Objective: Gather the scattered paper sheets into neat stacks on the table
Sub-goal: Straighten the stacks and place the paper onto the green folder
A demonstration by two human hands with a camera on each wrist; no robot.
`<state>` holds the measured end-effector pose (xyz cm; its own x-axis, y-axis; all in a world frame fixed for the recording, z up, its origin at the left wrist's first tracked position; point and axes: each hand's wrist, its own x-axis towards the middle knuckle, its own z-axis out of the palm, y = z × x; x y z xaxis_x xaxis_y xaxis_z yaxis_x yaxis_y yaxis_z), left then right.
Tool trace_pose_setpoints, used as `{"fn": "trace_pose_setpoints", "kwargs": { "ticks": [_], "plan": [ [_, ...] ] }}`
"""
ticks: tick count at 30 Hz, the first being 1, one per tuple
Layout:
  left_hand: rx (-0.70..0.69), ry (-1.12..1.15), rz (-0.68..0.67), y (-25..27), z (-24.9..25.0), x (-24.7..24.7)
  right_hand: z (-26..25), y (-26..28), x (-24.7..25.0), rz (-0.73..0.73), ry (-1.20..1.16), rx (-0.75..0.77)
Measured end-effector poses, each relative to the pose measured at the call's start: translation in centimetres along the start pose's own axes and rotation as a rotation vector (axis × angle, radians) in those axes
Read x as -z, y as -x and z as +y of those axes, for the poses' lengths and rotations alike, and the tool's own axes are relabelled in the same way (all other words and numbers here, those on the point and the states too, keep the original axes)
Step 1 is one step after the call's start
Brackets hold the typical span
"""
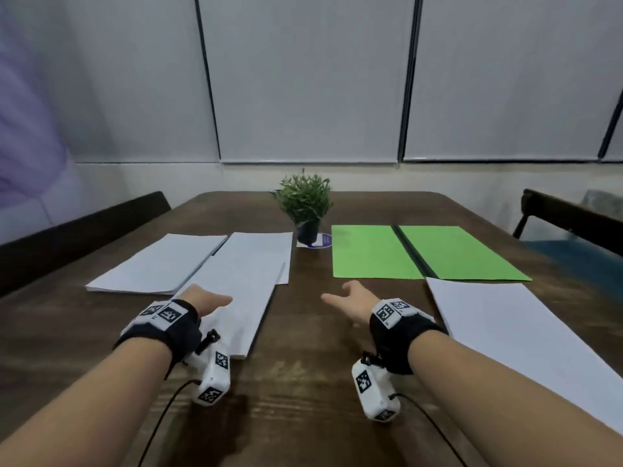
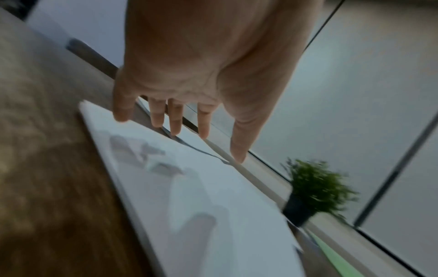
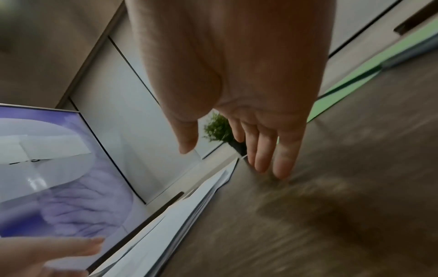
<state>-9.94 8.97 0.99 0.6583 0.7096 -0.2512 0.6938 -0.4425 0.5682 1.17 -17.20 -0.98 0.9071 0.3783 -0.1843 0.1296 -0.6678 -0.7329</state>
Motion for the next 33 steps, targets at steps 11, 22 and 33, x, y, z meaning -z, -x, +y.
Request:
{"fn": "trace_pose_setpoints", "kwargs": {
  "ticks": [11,22,33],
  "plan": [
    [0.140,-0.239,-0.098,-6.6,-6.4,4.6,-8.4,-5.5,-10.6,-0.166,-0.103,-0.071],
    [0.055,-0.444,-0.114,-6.7,-6.4,3.4,-9.5,-6.1,-11.3,-0.180,0.313,-0.106],
    [-0.005,-0.340,-0.201,-5.2,-8.2,2.0,-8.2,-5.3,-10.7,-0.163,0.280,-0.183]
  ]
}}
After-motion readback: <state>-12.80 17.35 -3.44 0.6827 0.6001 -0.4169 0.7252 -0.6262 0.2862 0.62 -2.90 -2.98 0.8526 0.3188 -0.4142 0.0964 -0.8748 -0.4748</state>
